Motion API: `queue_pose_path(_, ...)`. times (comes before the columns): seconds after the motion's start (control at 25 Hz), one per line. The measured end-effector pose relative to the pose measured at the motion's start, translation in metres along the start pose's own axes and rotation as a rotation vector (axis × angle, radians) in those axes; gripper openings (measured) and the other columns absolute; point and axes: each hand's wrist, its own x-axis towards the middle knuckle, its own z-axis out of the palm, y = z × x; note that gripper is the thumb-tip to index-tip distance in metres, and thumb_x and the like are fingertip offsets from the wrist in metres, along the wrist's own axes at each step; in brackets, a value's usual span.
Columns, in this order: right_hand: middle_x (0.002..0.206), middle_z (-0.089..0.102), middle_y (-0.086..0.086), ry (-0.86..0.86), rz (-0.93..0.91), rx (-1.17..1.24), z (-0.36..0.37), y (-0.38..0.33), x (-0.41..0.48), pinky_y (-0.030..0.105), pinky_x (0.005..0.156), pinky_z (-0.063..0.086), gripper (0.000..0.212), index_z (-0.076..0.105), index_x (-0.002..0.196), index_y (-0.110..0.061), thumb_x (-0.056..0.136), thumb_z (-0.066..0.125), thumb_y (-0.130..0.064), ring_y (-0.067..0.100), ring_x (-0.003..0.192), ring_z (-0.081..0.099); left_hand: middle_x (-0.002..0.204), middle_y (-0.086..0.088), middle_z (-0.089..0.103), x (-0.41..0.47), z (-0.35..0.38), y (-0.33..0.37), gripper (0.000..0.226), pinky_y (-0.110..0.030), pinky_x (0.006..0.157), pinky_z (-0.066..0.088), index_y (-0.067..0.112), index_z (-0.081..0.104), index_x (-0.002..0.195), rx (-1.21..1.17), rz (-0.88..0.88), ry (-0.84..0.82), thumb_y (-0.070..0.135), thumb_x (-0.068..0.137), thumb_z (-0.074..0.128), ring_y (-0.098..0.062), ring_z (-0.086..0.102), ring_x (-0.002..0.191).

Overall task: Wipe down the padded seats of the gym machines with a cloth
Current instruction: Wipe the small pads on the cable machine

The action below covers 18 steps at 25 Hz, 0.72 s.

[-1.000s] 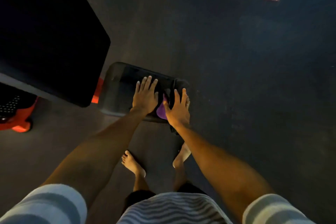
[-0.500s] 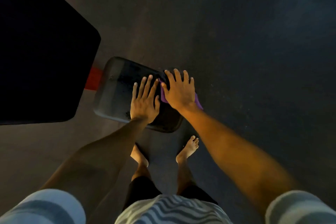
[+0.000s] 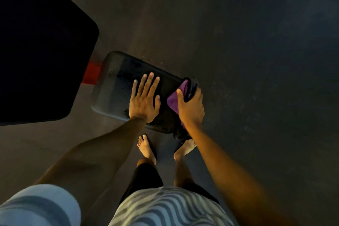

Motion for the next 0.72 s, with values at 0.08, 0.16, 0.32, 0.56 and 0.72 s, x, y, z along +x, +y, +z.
queue_pose_path(0.08, 0.159, 0.037, 0.010, 0.012, 0.078, 0.133, 0.017, 0.014, -0.042, 0.045, 0.106, 0.044, 0.085, 0.024, 0.159, -0.018, 0.095, 0.051, -0.067, 0.033, 0.139, 0.046, 0.169, -0.004, 0.017, 0.000, 0.000, 0.000, 0.065, -0.052, 0.126, 0.010, 0.017, 0.026, 0.160, -0.011, -0.010, -0.005, 0.035, 0.099, 0.040, -0.024, 0.011, 0.157)
queue_pose_path(0.16, 0.164, 0.029, 0.012, -0.007, 0.052, 0.153, 0.028, 0.026, -0.073, 0.048, 0.113, 0.042, 0.086, 0.017, 0.160, -0.018, 0.096, 0.047, -0.067, 0.033, 0.145, 0.039, 0.169, -0.004, 0.017, -0.001, 0.000, 0.001, 0.066, -0.052, 0.126, 0.010, 0.018, 0.026, 0.160, -0.010, -0.020, -0.005, 0.036, 0.099, 0.040, -0.024, 0.011, 0.157)
queue_pose_path(0.32, 0.169, 0.011, 0.014, -0.023, -0.058, 0.014, 0.026, 0.024, -0.060, 0.054, 0.116, 0.038, 0.079, 0.006, 0.162, -0.025, 0.101, 0.040, -0.062, 0.039, 0.151, 0.025, 0.169, -0.004, 0.017, -0.001, 0.000, 0.000, 0.065, -0.051, 0.126, 0.009, 0.019, 0.025, 0.160, -0.019, -0.020, -0.004, 0.036, 0.099, 0.039, -0.023, 0.010, 0.157)
queue_pose_path(0.56, 0.165, 0.021, 0.020, 0.068, -0.328, -0.454, 0.017, -0.013, -0.003, 0.062, 0.116, 0.031, 0.065, 0.028, 0.159, -0.023, 0.103, 0.044, -0.050, 0.048, 0.151, 0.018, 0.168, -0.006, 0.021, -0.003, 0.001, -0.001, 0.063, -0.052, 0.126, 0.012, 0.016, 0.028, 0.160, -0.003, 0.005, 0.034, 0.036, 0.100, 0.036, -0.024, 0.013, 0.156)
queue_pose_path(0.72, 0.164, 0.028, 0.017, -0.087, -0.605, -0.665, 0.017, -0.055, 0.018, 0.063, 0.120, 0.020, 0.074, 0.030, 0.157, -0.020, 0.094, 0.059, -0.047, 0.044, 0.153, 0.015, 0.166, -0.009, 0.024, -0.001, 0.003, 0.000, 0.058, -0.053, 0.125, 0.015, 0.010, 0.039, 0.153, 0.033, -0.001, 0.014, 0.037, 0.103, 0.032, -0.024, 0.015, 0.156)
